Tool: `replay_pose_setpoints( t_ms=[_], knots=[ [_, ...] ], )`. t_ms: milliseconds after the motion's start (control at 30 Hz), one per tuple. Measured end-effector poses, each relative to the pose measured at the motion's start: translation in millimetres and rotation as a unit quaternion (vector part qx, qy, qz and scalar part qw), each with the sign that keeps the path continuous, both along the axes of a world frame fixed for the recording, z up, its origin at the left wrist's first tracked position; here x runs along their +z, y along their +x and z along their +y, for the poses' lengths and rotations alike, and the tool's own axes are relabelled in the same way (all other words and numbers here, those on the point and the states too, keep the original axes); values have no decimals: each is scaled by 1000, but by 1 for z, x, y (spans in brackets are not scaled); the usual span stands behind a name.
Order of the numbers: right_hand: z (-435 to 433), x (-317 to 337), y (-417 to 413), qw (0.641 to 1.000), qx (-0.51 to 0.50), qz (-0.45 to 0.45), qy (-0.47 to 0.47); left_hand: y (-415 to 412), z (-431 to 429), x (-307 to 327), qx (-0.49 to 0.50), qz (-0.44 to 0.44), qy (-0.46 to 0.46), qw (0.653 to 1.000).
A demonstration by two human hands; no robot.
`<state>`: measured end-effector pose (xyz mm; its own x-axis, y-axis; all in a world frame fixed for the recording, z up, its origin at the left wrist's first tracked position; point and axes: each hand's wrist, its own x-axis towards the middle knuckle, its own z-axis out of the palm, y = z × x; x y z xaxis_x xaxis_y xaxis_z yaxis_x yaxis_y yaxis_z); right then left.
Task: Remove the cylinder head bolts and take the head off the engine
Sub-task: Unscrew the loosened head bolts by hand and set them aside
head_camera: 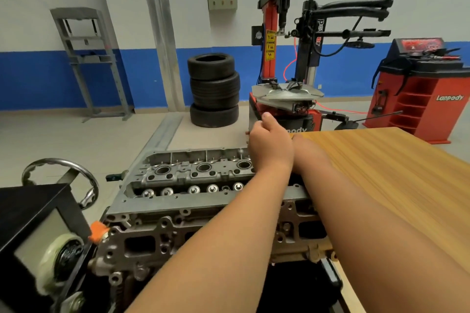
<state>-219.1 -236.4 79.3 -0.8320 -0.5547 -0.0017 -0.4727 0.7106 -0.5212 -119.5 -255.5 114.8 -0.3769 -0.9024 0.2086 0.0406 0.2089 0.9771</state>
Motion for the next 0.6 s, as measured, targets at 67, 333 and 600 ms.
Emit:
replay_pose_setpoints(
  t_ms=[67,333,600],
  knots=[
    [1,-2,-5,998,-45,39,15,2,-19,3,-121,-28,-2,992],
    [-5,-5,-8,999,-18,-43,-21,13,-41,16,-479,-122,131,859],
    [5,7,11,994,-35,-11,-105,7,0,4,-74,-50,5,996]
  ],
)
